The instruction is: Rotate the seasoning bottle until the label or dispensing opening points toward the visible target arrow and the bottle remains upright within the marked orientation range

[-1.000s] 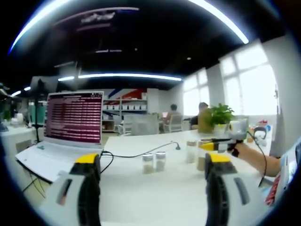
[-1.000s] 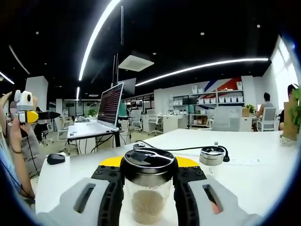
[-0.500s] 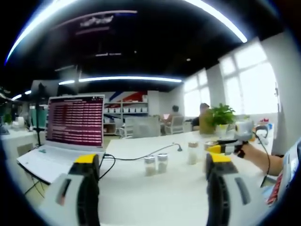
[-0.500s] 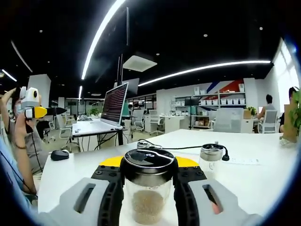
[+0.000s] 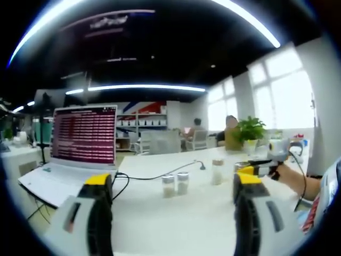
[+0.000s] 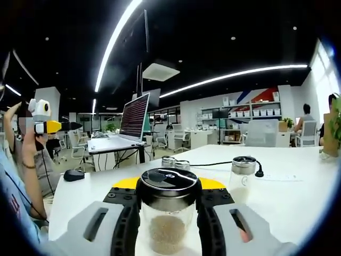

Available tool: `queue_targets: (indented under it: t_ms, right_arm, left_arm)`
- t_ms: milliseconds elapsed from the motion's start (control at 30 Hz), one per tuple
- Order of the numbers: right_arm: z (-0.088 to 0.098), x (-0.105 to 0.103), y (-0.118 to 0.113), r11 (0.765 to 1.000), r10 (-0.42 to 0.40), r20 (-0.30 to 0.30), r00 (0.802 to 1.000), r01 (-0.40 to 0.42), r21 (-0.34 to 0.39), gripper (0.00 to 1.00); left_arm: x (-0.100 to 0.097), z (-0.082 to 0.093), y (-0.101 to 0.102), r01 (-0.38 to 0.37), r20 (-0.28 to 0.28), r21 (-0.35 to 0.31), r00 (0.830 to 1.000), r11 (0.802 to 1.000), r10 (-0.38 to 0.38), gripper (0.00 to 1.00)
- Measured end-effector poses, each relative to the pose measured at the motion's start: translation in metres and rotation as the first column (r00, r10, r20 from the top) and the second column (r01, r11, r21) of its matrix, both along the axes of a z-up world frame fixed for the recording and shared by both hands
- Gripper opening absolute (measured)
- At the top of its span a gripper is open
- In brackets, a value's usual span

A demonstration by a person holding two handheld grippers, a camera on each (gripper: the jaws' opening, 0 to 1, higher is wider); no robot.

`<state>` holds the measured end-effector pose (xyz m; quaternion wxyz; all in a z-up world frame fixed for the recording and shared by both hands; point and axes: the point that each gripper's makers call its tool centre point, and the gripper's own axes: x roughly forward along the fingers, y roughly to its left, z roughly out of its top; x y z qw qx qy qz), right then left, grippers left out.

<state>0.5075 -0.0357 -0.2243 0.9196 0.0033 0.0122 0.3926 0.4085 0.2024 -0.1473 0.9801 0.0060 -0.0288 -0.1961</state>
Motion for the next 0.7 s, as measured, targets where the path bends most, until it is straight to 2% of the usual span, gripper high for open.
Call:
queue_targets:
  t_ms: [467, 700]
  right_arm:
    - [-0.001, -0.015, -0.002, 1.000, 0.008, 0.014, 1.000, -0.008, -0.022, 0.39]
    - [-0.003, -0.023, 0.000, 0.999, 0.038, 0.012, 0.999, -0.038, -0.027, 0.39]
  left_arm:
    - [0.000, -0.001, 0.000, 0.002, -0.007, 0.000, 1.000, 1.000, -0.002, 1.00]
    - [-0.001, -0.002, -0.002, 0.007, -0.008, 0.001, 1.000, 1.000, -0.007, 1.00]
